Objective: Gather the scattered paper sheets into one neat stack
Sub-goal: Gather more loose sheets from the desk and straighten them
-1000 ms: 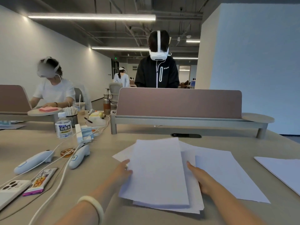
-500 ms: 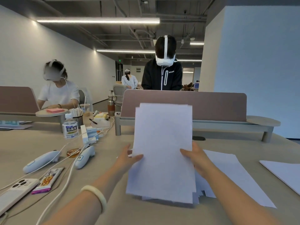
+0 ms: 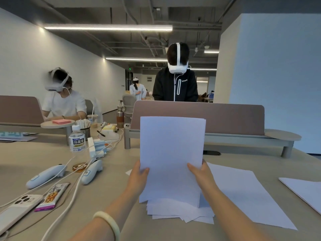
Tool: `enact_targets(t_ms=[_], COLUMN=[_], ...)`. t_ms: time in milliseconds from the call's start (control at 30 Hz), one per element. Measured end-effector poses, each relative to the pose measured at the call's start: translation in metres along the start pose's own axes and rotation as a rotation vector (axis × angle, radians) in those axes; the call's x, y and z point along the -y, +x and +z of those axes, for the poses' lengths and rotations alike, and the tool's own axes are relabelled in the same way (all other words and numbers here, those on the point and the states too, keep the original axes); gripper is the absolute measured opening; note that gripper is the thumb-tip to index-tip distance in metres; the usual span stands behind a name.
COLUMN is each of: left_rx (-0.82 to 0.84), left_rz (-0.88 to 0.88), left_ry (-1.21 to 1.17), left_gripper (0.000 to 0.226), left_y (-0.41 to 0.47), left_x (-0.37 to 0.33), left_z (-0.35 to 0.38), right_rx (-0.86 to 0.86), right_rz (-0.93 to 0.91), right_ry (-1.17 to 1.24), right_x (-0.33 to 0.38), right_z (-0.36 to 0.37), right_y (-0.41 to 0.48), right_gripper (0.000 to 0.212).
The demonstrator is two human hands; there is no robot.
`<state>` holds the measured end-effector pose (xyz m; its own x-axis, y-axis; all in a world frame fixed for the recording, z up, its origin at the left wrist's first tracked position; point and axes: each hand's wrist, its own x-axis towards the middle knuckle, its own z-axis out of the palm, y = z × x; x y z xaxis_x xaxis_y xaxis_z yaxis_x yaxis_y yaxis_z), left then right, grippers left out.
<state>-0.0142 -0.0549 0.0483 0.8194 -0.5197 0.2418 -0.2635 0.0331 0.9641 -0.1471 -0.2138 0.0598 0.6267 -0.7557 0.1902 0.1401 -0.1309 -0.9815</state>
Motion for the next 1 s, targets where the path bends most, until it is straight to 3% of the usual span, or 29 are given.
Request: enact_targets(t_ms=[133, 300, 533, 700, 833, 1000], left_rx=[-0.019, -0.020, -0.057, -0.012, -0.067, -0.037], left_rz=[0.044, 0.030, 0.023, 0.007, -0.011, 0.001], left_ry=[0.014, 0.009, -0.002, -0.014, 0.010, 0.024], left_gripper=[0.028, 0.039, 0.037, 0.037, 0.029, 0.032], left_y=[0.002, -0.004, -0.005, -0.010, -0.009, -0.007], left_x=[-0.007, 0.000, 0.008, 0.015, 0.029, 0.026], left_z=[0.007, 0.008, 0.010, 0.012, 0.014, 0.014], right_rx=[-0.060, -0.192, -0.153, -0.126, -0.132, -0.119], right_rz=[-0.030, -0.027, -0.007, 0.045, 0.082, 0.075], right_ry=[0.002, -0.074, -0.160, -0.076, -0.181, -0.117], right_x=[0.010, 0.002, -0.004, -0.008, -0.022, -0.016], right_z=[0.007, 0.005, 0.013, 0.014, 0.017, 0.018], right_y=[0.001, 0.000, -0.001, -0.006, -0.009, -0.005], right_gripper=[0.028, 0.043, 0.012, 0.032, 0.024, 0.025])
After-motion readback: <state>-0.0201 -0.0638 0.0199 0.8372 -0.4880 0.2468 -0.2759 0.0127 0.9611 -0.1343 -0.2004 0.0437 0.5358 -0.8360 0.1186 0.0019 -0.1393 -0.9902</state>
